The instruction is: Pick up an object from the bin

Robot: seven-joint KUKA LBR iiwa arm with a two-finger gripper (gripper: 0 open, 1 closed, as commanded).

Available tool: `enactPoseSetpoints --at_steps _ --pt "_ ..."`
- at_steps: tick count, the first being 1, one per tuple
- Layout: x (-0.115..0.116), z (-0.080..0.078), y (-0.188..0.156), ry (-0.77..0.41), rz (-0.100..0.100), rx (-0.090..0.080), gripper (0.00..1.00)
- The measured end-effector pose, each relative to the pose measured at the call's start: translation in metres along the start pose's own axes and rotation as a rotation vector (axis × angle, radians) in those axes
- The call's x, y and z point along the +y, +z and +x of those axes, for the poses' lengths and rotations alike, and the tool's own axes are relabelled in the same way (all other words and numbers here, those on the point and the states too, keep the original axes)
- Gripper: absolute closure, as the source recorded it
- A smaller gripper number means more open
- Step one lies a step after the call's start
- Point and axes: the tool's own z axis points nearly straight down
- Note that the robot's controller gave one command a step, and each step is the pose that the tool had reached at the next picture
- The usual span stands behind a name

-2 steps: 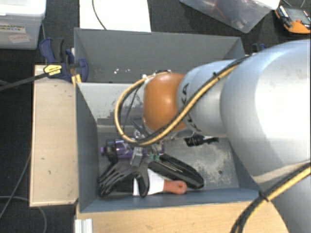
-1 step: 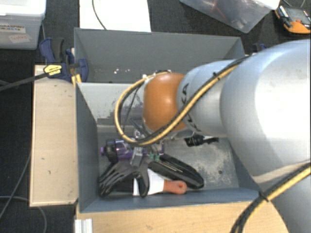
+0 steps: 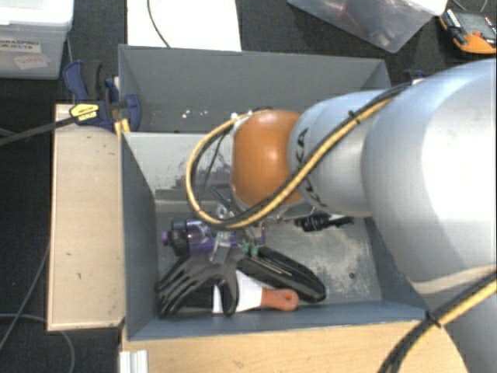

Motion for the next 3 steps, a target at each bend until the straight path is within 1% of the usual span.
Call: enactPoseSetpoints --at_steps 1,2,3 --pt "0.000 -0.001 -0.024 0.001 0.000 -0.001 1.00" --pt "0.001 -0.001 -0.039 0.001 0.000 -0.001 1.00" --pt "0.000 0.000 -0.071 0.001 0.002 0.005 1.00"
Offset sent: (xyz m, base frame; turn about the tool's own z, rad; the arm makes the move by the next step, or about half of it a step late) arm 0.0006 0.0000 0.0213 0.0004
